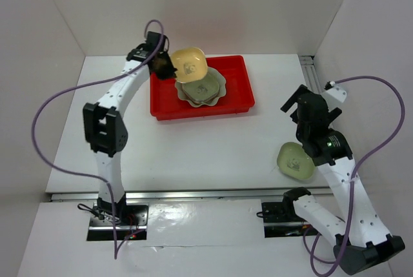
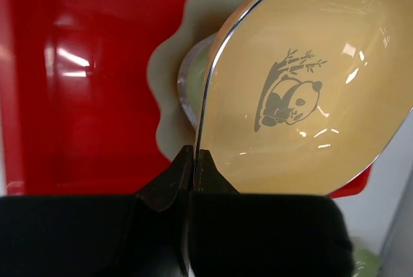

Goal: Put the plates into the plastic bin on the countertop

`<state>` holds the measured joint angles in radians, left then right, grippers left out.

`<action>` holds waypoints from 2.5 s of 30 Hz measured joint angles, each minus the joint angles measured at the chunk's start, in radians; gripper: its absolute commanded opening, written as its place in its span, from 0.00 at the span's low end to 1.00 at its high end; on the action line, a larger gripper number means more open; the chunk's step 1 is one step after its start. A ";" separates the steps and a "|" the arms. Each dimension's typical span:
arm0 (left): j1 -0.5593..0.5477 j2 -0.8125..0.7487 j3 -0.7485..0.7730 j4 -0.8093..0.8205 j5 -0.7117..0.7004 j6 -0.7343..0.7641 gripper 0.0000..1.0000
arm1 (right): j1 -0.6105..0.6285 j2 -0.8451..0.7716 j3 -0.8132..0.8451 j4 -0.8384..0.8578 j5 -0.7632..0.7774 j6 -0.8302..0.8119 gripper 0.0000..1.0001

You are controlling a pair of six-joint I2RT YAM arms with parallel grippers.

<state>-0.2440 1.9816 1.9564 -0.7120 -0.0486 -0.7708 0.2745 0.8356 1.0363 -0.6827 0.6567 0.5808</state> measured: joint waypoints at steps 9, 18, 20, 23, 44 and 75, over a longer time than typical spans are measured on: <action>-0.047 0.307 0.365 -0.073 0.113 0.246 0.08 | -0.007 -0.048 0.026 -0.055 -0.021 -0.014 0.99; -0.041 0.306 0.344 -0.063 0.103 0.362 0.09 | -0.007 -0.048 0.026 -0.054 -0.072 -0.037 0.99; -0.046 0.307 0.338 -0.071 0.086 0.384 0.09 | -0.007 -0.048 0.026 -0.053 -0.081 -0.042 0.99; -0.060 0.307 0.338 -0.072 0.061 0.412 0.23 | -0.007 -0.048 0.025 -0.050 -0.096 -0.048 0.99; -0.101 0.092 0.245 -0.011 -0.077 0.426 0.92 | -0.007 -0.049 0.000 -0.038 -0.134 -0.055 0.99; -0.861 0.072 -0.365 0.489 -0.001 -0.362 0.97 | -0.055 -0.170 0.351 0.017 -0.384 -0.155 0.99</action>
<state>-1.1049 2.0541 1.5917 -0.2230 -0.0498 -1.1324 0.2195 0.6659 1.3872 -0.6655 0.2726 0.4255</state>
